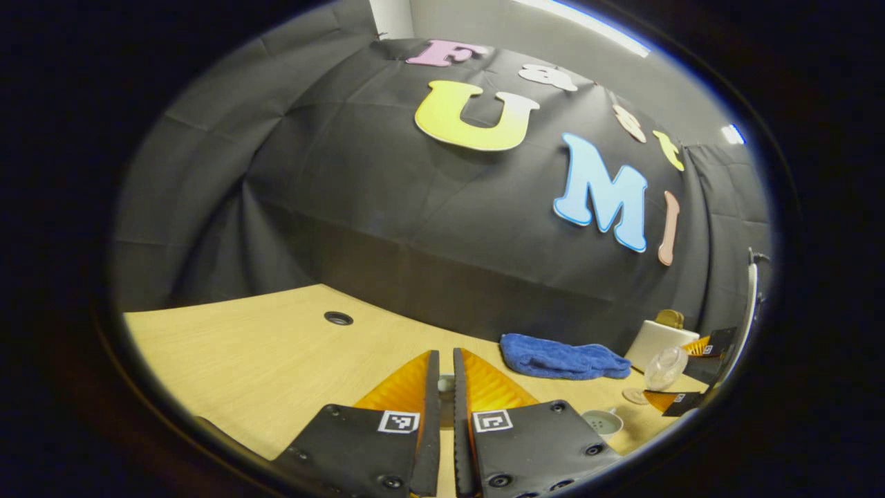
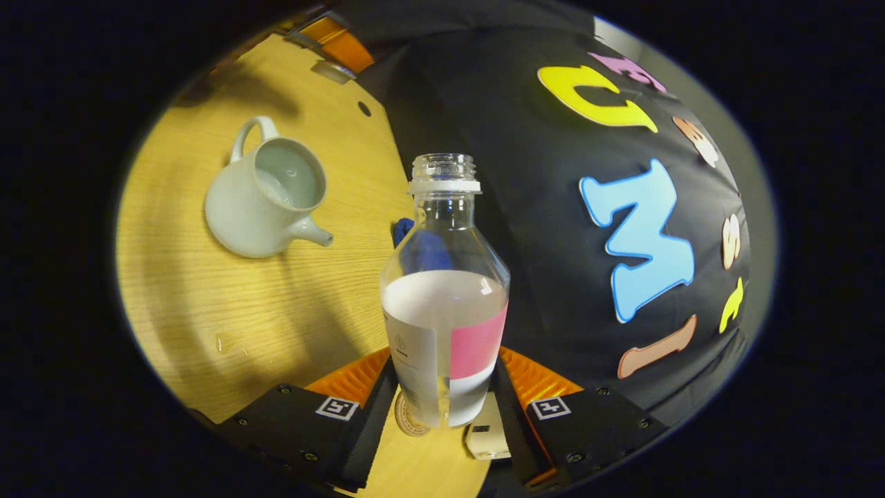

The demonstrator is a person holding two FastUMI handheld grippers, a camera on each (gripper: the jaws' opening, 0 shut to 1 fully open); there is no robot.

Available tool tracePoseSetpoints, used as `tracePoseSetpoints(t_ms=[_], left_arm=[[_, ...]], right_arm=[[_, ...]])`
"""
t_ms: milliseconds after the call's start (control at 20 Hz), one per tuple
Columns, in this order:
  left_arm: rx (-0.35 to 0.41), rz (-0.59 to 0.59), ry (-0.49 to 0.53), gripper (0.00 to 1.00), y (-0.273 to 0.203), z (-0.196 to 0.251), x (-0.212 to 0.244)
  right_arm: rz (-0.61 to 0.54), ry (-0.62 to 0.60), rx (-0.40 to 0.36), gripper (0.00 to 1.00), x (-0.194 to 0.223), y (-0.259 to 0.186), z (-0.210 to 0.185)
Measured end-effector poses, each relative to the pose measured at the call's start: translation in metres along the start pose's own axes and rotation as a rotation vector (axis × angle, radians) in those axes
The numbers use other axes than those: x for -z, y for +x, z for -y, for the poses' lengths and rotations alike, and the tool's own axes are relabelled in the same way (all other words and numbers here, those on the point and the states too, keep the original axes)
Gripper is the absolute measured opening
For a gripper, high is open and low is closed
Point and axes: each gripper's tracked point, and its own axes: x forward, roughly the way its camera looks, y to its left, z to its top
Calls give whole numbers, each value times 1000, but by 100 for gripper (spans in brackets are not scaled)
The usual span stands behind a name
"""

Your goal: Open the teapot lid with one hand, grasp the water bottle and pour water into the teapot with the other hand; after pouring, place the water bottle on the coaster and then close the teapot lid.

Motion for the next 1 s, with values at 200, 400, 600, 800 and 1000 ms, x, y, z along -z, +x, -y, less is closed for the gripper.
tracePoseSetpoints(t_ms=[200, 400, 600, 800, 1000], left_arm=[[7, -3, 14, 18, 0, 3, 2], [22, -1, -2, 18, 1, 10, 3], [26, -1, -1, 18, 1, 10, 3], [29, -3, 1, 18, 2, 12, 3], [29, 1, 2, 18, 1, 11, 2]], right_arm=[[-20, 201, -42, 75, 15, 5, 7], [-35, 457, -115, 76, 27, 11, 1], [-47, 599, -75, 76, 44, 20, 9], [-52, 763, -62, 76, 58, 29, 18], [-33, 880, -40, 76, 66, 38, 29]])
